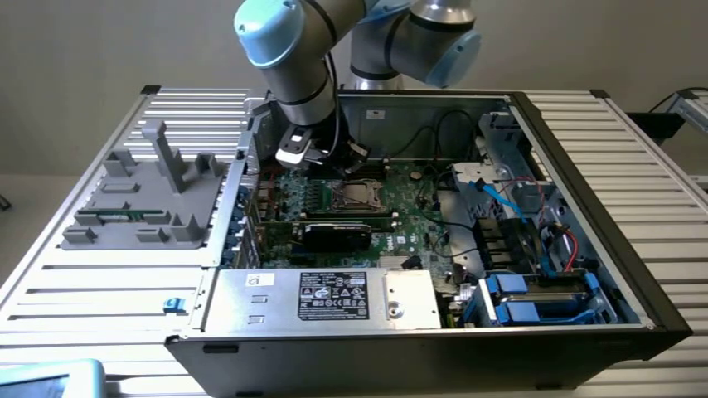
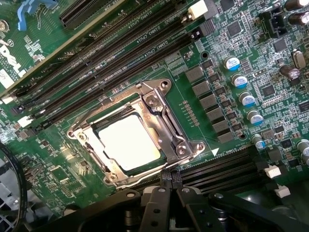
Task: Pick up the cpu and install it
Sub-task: 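Install the first cpu locking lever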
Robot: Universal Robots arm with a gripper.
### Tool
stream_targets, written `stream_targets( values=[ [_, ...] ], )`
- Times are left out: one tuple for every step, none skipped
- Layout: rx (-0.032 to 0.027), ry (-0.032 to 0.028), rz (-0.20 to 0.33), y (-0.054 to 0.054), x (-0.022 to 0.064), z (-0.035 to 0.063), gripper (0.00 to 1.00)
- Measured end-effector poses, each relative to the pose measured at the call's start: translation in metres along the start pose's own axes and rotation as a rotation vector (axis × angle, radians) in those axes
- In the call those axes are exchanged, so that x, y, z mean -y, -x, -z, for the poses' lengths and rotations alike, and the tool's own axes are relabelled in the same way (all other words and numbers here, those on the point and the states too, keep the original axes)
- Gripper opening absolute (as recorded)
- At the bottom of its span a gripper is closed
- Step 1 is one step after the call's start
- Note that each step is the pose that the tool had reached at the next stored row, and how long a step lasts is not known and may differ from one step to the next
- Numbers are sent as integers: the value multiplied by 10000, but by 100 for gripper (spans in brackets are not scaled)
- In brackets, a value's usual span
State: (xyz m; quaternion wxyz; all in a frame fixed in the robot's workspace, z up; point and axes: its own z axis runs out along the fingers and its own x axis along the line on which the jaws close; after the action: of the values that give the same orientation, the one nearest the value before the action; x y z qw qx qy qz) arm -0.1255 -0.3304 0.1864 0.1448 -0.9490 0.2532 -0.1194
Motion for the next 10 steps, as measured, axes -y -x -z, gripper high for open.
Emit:
stream_targets(
  values=[
    [16,9,-5,0,0,0,11],
    [27,17,-7,1,0,0,11],
    [33,21,-9,1,0,0,11],
    [37,24,-11,2,-1,1,11],
    [38,25,-11,2,-1,1,11],
    [38,27,-11,2,0,1,11],
    [39,28,-11,2,0,1,11],
    [39,30,-12,2,2,1,11],
    [44,32,-12,2,2,1,11],
    [49,35,-14,2,3,0,11]
  ],
)
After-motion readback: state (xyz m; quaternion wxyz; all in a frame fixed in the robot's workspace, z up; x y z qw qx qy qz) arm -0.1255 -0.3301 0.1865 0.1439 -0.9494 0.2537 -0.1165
